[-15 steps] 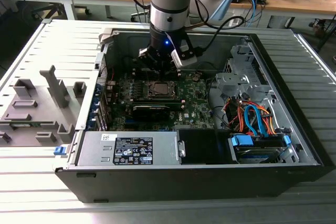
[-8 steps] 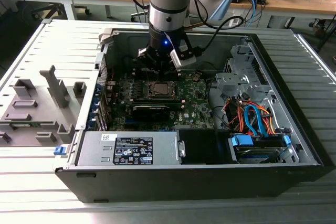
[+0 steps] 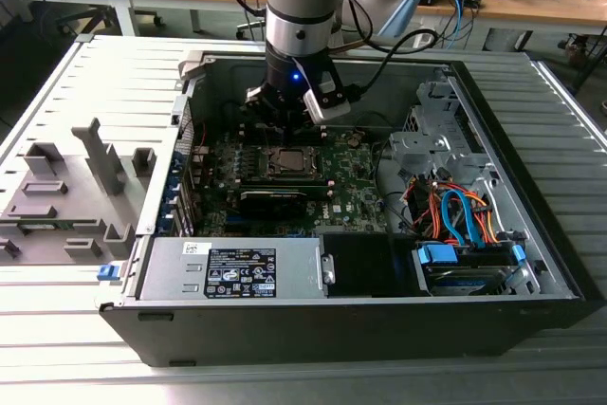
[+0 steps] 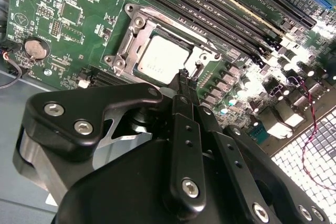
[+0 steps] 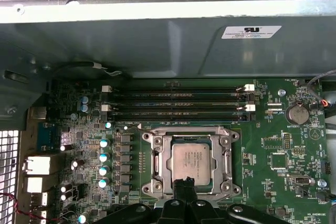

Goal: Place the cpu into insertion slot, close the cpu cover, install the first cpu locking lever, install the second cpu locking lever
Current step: 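Install the first cpu locking lever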

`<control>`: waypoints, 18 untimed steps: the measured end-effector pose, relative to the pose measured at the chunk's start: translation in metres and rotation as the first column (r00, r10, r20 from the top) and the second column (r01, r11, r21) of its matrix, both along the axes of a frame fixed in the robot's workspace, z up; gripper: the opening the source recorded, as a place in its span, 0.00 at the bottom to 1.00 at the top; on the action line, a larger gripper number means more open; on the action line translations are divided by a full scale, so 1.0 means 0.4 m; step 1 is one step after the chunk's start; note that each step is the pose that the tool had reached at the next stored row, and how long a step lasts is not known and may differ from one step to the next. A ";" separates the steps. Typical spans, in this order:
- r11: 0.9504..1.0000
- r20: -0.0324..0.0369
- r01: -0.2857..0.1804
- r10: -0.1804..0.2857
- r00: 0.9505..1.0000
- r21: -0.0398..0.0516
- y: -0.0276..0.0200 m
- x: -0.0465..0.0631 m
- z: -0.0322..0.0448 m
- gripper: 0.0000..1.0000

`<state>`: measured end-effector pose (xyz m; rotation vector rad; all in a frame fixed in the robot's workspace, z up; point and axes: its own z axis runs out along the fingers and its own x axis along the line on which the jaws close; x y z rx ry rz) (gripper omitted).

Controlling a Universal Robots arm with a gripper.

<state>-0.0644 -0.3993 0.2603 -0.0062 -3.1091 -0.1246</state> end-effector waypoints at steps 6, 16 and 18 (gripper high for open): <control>1.000 0.000 0.000 0.000 1.000 0.000 0.000 -0.004 0.000 0.11; 1.000 0.000 0.000 0.000 1.000 0.000 0.000 -0.021 0.000 0.11; 1.000 0.000 0.000 0.000 1.000 0.000 0.000 -0.022 0.000 0.11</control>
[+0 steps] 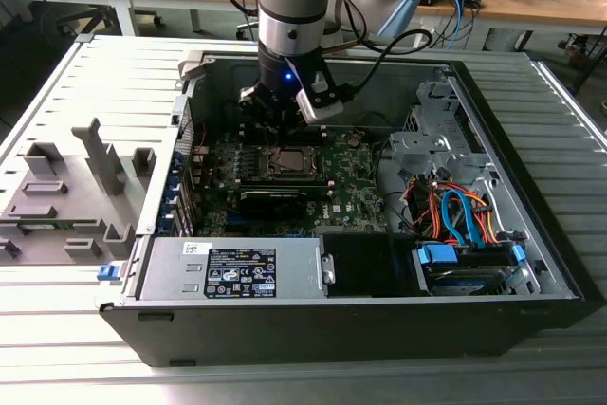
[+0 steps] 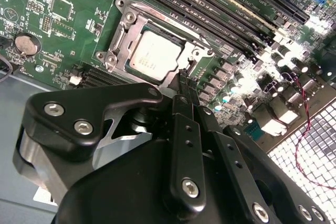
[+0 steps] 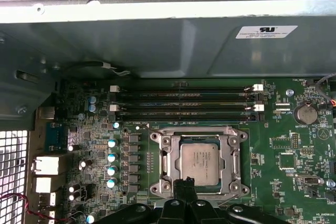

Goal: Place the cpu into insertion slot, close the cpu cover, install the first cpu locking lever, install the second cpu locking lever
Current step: 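Install the first cpu locking lever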

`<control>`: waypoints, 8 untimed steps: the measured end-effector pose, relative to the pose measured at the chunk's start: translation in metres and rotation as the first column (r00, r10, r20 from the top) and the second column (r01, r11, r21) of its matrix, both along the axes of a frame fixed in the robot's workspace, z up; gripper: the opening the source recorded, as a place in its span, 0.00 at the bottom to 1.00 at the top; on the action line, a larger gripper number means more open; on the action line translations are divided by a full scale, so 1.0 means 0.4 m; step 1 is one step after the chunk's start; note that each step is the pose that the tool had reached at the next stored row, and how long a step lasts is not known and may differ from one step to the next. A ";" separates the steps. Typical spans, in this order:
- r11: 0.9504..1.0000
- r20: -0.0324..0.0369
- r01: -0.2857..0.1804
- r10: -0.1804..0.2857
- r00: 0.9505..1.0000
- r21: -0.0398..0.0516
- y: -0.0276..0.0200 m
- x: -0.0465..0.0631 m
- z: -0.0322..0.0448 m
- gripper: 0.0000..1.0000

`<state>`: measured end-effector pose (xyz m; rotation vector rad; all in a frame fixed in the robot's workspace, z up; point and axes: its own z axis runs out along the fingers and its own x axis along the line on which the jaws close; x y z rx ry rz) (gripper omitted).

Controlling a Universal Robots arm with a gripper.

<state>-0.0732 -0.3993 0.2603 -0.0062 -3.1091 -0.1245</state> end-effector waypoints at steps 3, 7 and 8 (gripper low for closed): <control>1.000 0.000 0.000 0.000 1.000 0.000 0.000 -0.003 0.000 0.11; 1.000 0.000 0.000 0.000 1.000 0.000 0.000 -0.013 0.000 0.11; 1.000 0.000 0.000 0.000 1.000 0.000 0.000 -0.013 0.000 0.11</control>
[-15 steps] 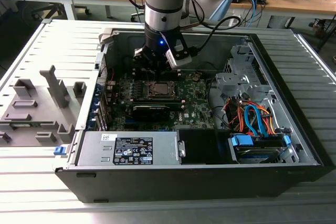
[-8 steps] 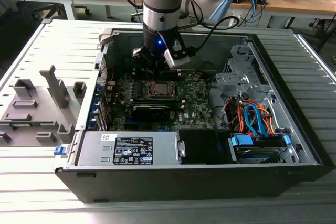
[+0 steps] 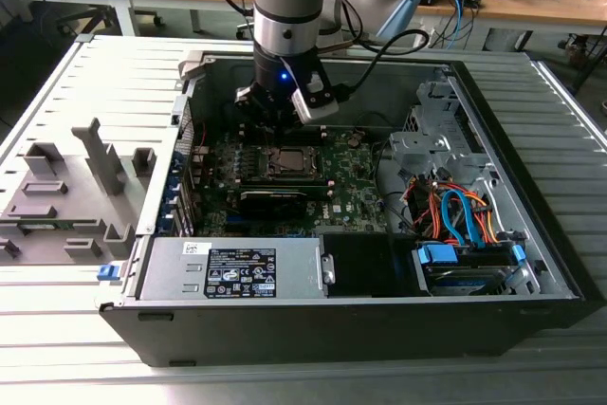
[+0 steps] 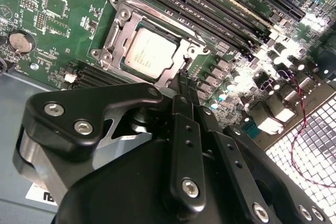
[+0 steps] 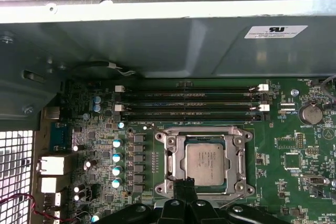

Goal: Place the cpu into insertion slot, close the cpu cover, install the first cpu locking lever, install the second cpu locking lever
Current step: 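Install the first cpu locking lever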

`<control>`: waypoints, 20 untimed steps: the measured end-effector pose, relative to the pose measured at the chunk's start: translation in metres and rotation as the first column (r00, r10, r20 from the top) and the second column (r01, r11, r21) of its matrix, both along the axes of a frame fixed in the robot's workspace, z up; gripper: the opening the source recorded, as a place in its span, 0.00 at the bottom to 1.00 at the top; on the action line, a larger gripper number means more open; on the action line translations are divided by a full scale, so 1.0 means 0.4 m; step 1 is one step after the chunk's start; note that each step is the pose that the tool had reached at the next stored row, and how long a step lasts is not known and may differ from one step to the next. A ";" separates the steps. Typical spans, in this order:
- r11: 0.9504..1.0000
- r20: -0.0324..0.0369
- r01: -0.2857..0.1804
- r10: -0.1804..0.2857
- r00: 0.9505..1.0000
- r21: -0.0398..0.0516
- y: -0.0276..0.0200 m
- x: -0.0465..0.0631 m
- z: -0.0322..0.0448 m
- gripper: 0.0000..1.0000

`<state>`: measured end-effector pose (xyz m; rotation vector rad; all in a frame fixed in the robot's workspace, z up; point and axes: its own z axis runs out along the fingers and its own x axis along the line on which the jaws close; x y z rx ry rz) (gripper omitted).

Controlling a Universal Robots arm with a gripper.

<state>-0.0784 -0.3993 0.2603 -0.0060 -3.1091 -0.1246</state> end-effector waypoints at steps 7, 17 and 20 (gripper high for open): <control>1.000 0.000 0.000 0.000 1.000 0.000 0.000 -0.004 0.000 0.11; 1.000 0.000 0.000 0.000 1.000 0.000 0.000 -0.013 0.000 0.11; 1.000 0.000 0.000 0.000 1.000 0.000 0.000 -0.015 0.000 0.11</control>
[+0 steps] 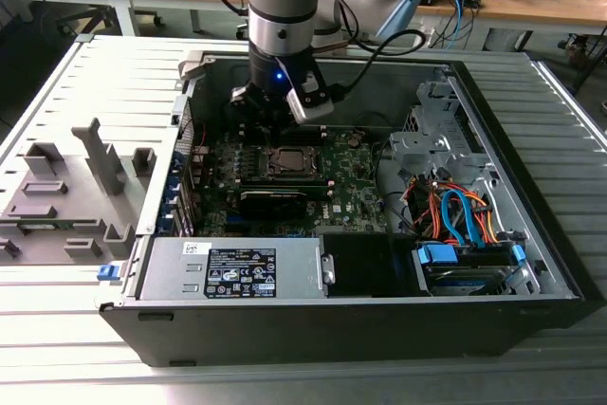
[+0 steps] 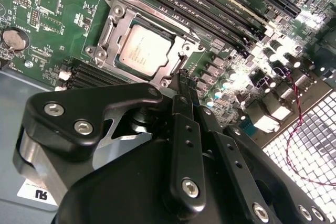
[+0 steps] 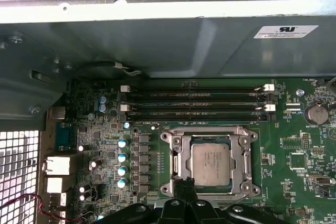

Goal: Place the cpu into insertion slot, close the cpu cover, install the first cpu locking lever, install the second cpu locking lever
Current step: 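Install the first cpu locking lever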

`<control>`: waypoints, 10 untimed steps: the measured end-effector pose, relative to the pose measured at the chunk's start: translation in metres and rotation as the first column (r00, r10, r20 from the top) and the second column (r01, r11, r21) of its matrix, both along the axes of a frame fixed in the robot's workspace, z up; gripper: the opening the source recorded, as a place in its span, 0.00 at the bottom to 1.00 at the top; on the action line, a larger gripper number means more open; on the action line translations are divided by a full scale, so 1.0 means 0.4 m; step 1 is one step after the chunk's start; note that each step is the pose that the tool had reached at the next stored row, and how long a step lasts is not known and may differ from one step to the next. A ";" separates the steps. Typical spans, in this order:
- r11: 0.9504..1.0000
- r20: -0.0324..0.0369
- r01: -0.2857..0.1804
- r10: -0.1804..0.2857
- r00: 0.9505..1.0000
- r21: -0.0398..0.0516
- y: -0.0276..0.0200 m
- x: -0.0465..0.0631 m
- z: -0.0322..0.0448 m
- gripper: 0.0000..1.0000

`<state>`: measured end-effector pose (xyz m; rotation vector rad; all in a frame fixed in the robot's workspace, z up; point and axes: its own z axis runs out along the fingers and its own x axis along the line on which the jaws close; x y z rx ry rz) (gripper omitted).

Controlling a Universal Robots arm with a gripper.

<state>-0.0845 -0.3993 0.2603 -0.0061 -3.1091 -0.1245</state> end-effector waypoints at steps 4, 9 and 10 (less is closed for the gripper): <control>1.000 0.000 0.000 0.000 1.000 0.000 0.000 -0.003 0.000 0.11; 1.000 0.000 0.000 0.000 1.000 0.000 0.000 -0.007 0.000 0.11; 1.000 0.000 0.000 0.000 1.000 0.000 0.000 -0.008 0.000 0.11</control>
